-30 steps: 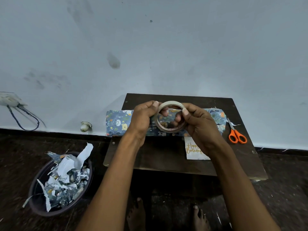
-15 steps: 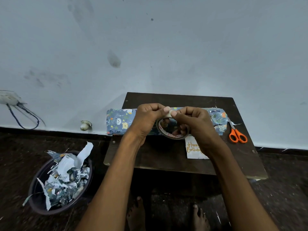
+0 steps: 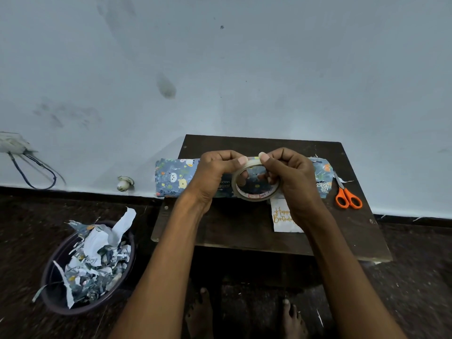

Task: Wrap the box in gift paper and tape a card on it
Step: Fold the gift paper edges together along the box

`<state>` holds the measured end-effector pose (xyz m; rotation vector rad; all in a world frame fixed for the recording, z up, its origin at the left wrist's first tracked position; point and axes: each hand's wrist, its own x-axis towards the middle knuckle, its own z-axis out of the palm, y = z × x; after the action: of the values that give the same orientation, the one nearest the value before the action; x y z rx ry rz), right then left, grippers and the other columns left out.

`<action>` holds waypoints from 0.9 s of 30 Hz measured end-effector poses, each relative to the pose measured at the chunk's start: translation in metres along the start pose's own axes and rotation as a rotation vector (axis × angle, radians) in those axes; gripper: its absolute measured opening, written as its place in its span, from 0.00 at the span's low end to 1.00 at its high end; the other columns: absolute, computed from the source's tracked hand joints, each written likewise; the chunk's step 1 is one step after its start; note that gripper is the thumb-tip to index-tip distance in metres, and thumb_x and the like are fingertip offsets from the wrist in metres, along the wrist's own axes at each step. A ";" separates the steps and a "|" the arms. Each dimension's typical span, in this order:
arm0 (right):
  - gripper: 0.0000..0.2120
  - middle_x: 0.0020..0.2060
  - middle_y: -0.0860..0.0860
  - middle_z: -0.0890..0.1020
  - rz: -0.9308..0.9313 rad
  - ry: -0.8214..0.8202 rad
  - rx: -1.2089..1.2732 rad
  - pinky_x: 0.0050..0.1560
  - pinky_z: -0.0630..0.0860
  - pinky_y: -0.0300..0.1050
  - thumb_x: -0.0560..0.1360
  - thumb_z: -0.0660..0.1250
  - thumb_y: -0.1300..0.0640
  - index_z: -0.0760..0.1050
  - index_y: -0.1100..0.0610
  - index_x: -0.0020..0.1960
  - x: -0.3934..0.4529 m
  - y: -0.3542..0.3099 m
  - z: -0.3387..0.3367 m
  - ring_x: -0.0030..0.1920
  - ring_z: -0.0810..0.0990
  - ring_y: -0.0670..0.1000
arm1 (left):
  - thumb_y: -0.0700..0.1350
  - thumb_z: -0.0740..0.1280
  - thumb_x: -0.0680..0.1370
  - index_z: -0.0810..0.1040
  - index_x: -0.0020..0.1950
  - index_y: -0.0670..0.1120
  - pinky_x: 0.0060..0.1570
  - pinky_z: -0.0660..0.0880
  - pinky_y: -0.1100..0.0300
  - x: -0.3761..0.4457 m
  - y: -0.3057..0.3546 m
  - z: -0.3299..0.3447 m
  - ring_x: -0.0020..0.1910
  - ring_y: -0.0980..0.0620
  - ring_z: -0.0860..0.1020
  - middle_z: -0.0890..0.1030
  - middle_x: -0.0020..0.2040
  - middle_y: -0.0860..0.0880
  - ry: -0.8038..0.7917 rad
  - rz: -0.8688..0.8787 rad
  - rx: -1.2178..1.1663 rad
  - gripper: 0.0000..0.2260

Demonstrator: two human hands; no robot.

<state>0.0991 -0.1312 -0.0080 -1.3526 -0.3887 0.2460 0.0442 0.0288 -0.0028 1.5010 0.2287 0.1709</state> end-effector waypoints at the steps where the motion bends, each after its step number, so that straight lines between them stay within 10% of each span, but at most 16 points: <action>1: 0.08 0.28 0.48 0.78 -0.008 0.010 -0.009 0.37 0.78 0.39 0.78 0.70 0.63 0.77 0.62 0.41 0.000 0.000 -0.001 0.31 0.76 0.45 | 0.40 0.69 0.77 0.83 0.44 0.39 0.38 0.77 0.62 0.000 0.000 0.000 0.31 0.52 0.78 0.81 0.32 0.47 -0.005 0.001 0.000 0.06; 27: 0.04 0.36 0.51 0.81 -0.116 -0.045 -0.107 0.41 0.77 0.44 0.72 0.72 0.58 0.78 0.58 0.42 -0.002 0.003 -0.005 0.38 0.78 0.52 | 0.39 0.64 0.82 0.78 0.33 0.45 0.36 0.72 0.65 0.000 0.001 0.001 0.31 0.53 0.73 0.76 0.30 0.47 -0.003 0.000 0.081 0.17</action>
<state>0.0998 -0.1360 -0.0116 -1.4263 -0.5219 0.1614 0.0441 0.0278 -0.0021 1.5819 0.2358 0.1606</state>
